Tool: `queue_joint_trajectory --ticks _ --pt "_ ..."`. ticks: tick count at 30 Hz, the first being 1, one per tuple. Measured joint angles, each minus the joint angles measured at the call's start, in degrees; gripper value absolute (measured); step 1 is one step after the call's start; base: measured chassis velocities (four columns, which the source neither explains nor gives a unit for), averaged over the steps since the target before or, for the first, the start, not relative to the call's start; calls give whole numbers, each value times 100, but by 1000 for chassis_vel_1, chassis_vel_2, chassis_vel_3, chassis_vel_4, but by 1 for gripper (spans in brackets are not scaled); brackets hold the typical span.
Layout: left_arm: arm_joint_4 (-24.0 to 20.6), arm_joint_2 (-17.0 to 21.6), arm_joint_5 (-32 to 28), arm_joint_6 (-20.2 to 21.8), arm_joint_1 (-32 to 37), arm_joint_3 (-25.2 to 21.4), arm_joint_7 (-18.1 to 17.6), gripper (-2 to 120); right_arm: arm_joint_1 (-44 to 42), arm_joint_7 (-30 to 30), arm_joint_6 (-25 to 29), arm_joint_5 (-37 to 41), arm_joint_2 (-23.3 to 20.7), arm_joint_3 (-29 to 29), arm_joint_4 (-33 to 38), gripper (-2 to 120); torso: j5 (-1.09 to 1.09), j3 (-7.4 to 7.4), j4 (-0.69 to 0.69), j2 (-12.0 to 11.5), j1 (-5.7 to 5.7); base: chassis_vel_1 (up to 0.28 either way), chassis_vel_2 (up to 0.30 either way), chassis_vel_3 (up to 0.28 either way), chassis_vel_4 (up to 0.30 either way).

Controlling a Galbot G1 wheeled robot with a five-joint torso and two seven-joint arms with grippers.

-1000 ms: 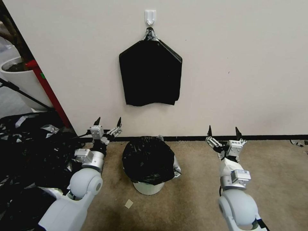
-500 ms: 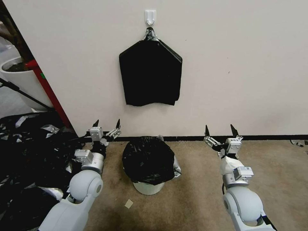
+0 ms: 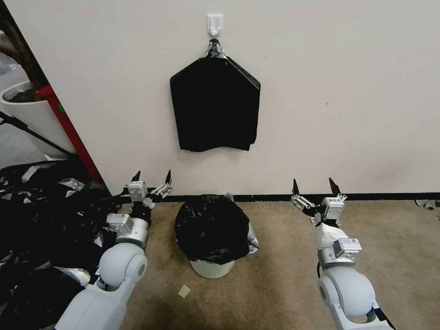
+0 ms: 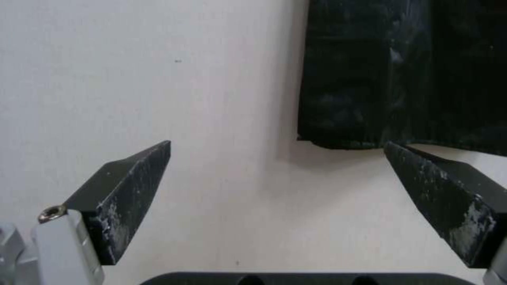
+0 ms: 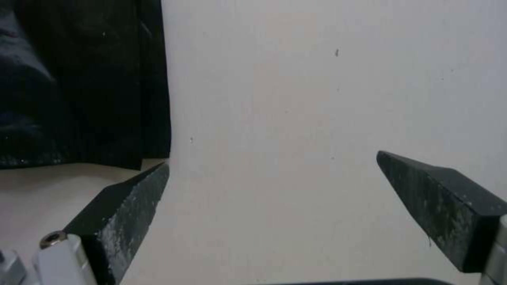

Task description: Place a trash bag onto the trash bin.

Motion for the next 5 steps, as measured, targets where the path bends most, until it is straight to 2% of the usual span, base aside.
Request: queue_joint_trajectory --ticks 5 --pt "-1 0 7 2 0 1 -3 100 0 3 -1 -1 0 -2 1 100 0 0 0 0 0 0 0 0 0"
